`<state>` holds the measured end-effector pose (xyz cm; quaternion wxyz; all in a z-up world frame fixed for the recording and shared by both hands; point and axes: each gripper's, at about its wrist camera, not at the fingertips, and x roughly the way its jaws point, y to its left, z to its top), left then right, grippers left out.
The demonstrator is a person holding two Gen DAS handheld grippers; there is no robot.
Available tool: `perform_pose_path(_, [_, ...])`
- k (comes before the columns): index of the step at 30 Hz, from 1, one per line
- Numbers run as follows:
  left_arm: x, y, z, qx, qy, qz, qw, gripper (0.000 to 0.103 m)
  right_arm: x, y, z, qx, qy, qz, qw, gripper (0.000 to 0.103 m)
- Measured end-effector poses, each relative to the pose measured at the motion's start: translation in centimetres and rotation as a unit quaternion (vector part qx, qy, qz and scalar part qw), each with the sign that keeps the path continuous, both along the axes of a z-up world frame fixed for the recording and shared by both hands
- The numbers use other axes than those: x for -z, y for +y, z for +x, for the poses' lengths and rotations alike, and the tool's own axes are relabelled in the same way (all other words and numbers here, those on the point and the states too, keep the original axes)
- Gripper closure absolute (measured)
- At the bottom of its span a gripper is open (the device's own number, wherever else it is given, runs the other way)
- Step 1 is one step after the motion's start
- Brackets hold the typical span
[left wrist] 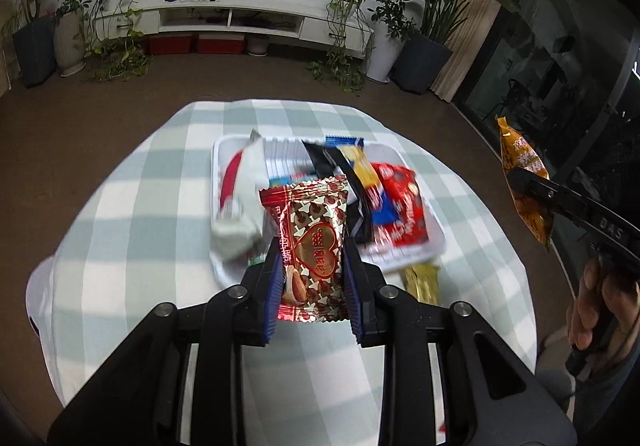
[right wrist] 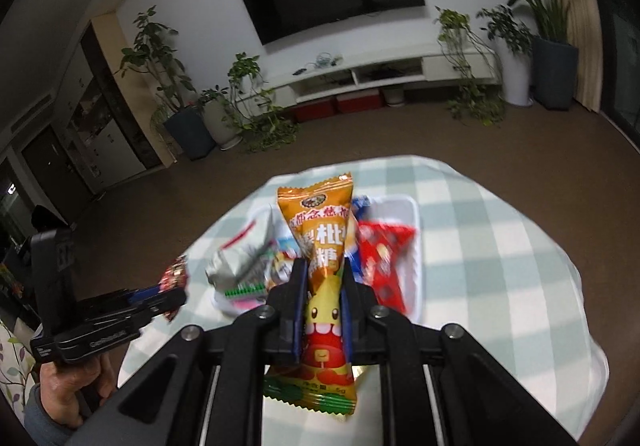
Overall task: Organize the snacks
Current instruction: 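Carry the candy packet and orange bag into the white tray and release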
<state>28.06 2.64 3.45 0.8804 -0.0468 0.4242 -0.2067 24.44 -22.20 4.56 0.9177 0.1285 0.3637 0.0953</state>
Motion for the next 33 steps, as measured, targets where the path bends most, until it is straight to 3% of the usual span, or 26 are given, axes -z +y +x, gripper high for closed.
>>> perform_pose_path(7, [2.3,-3.0,7.2,-0.003,0.015,0.036,0.9993,0.078,3.5,1.5,6.9,-0.011,0.046,-0.005,0.999,0.088])
perform_pose_path(11, [4.5,-4.6,10.0,0.004,0.021,0.056,0.9982,0.078,6.0,2.0,8.9,-0.014,0.068,-0.022,0.997,0.088])
perform_pose_path(16, [6.8,-5.7,11.6,0.007,0.025,0.066,0.9975,0.078,7.8,2.6,10.2,-0.02,0.076,-0.037,0.996,0.087])
perform_pose_path(28, [9.1,-7.3,13.1,0.013,0.022,0.099,0.9947,0.076,10.7,2.9,11.6,-0.019,0.102,-0.052,0.993,0.084])
perform_pose_path(31, [9.2,-7.4,13.2,0.014,0.022,0.102,0.9944,0.072,10.8,3.1,11.5,-0.022,0.1,-0.057,0.993,0.082])
perform_pose_path(33, [9.3,-7.5,13.3,0.016,0.023,0.104,0.9942,0.063,10.7,3.3,11.4,-0.024,0.099,-0.062,0.993,0.079])
